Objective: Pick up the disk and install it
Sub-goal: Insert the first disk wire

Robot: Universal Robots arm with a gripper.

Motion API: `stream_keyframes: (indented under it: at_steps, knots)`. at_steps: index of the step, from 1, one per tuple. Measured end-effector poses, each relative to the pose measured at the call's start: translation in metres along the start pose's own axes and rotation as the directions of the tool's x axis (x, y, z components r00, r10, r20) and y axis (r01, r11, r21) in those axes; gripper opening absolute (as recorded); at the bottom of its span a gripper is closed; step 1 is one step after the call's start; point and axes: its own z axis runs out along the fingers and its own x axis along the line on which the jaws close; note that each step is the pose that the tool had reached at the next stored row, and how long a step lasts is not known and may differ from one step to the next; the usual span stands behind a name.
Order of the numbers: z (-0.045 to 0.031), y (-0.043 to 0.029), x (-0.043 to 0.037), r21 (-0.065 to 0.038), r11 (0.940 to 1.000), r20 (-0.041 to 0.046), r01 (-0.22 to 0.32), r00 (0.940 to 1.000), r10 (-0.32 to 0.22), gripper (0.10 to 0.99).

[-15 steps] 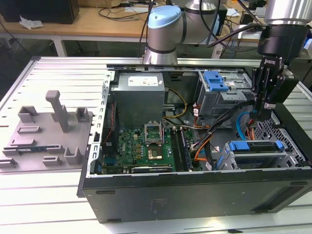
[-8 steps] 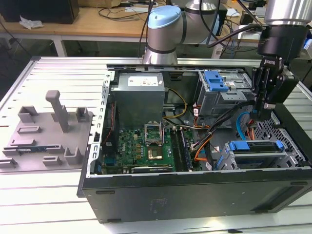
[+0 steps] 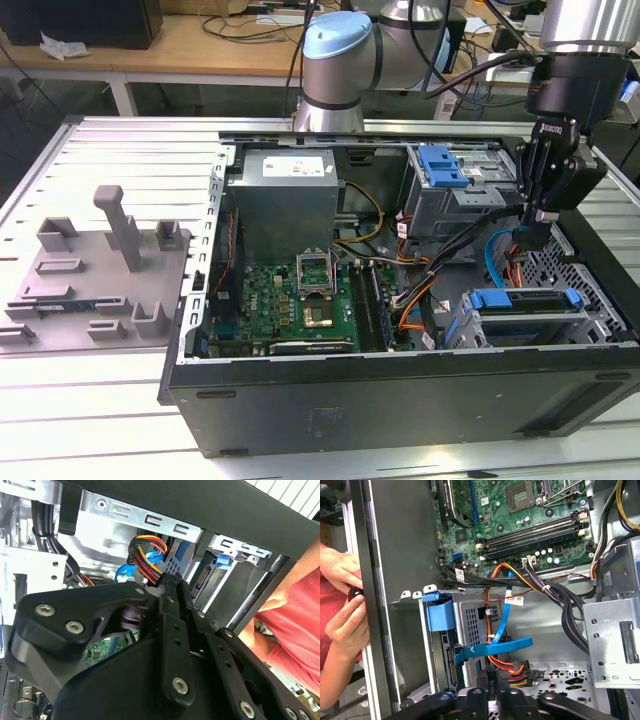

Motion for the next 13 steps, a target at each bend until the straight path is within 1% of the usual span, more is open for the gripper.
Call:
stream_keyframes:
  at_steps: [1, 9, 11, 13]
  knots:
    - [0.0002, 0.0, -0.0001, 0.0, 1.0, 0.0001, 0.0, 1.0, 0.0, 0.169]
    - [0.0007, -0.0001, 0.0004, 0.0, 1.0, 0.0004, 0.0, 1.0, 0.0, 0.169]
    - [0.001, -0.0005, 0.0042, 0.0, 1.0, 0.001, 0.0, 1.0, 0.0, 0.169]
    - [-0.0004, -0.0012, 0.0085, 0.0, 1.0, 0.0032, 0.0, 1.0, 0.0, 0.169]
